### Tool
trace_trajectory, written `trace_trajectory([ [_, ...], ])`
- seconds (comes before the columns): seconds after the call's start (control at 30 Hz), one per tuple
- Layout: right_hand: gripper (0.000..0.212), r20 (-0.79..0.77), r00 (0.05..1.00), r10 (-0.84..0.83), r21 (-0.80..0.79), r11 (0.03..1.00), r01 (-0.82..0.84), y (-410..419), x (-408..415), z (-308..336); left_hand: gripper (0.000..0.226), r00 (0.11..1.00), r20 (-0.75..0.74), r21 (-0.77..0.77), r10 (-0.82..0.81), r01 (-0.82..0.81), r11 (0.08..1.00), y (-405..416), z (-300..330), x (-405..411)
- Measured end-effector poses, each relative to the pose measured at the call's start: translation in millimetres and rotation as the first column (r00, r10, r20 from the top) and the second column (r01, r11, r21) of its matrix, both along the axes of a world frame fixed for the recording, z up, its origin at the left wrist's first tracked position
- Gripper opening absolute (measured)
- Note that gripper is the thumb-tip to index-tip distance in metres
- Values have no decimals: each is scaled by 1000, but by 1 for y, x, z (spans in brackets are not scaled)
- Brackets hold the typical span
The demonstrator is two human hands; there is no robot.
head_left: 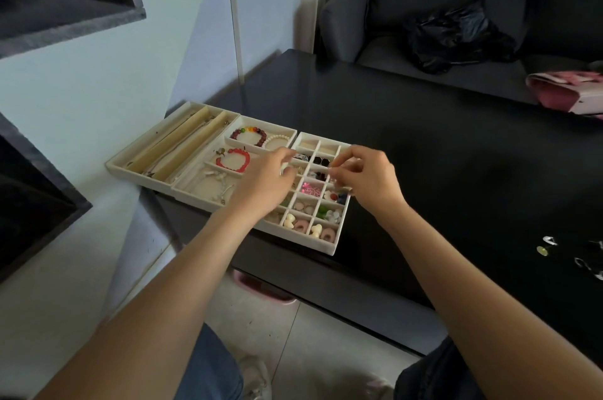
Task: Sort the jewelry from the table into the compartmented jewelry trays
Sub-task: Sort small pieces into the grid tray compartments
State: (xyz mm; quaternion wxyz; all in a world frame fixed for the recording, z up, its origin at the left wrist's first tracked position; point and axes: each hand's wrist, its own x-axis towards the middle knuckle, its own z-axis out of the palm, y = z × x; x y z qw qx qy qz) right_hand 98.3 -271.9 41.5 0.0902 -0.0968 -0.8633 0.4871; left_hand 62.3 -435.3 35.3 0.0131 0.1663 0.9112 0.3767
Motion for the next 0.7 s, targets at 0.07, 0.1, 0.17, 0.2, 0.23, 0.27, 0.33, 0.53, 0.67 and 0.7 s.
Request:
trace_trajectory([
  [0.07,7,41,996,-77,-8,997,78,13,-14,4,43,995,-96,-169,-32,15,985,2,-3,-13],
  [0.1,7,58,992,-112,-8,994,112,20,-23,4,44,989,-136,-238,-53,19,971,5,-5,-19],
  [0.17,5,87,984,-156,13,988,156,32,-40,2,45,975,-203,-329,-92,20,944,13,-8,-31],
  [0.2,4,108,980,-170,26,985,168,36,-48,0,45,971,-216,-355,-103,20,935,17,-10,-35],
  [0.23,3,127,977,-172,42,985,168,40,-55,-3,45,969,-220,-378,-113,23,926,18,-11,-36],
  [0.27,3,148,973,-179,58,983,172,43,-63,-7,45,968,-219,-403,-124,27,915,20,-14,-38],
  [0.33,5,175,961,-217,89,975,204,48,-78,-16,45,968,-208,-458,-141,31,888,21,-18,-43],
  [0.53,28,236,894,-382,369,886,281,43,-106,-37,45,982,-153,-529,-111,13,848,18,-21,-47],
  [0.67,43,264,852,-453,478,828,292,37,-113,-39,45,984,-156,-525,-89,-6,851,18,-21,-48],
  [0.7,45,269,848,-456,500,819,281,38,-113,-39,44,985,-149,-528,-86,-6,849,18,-20,-48],
])
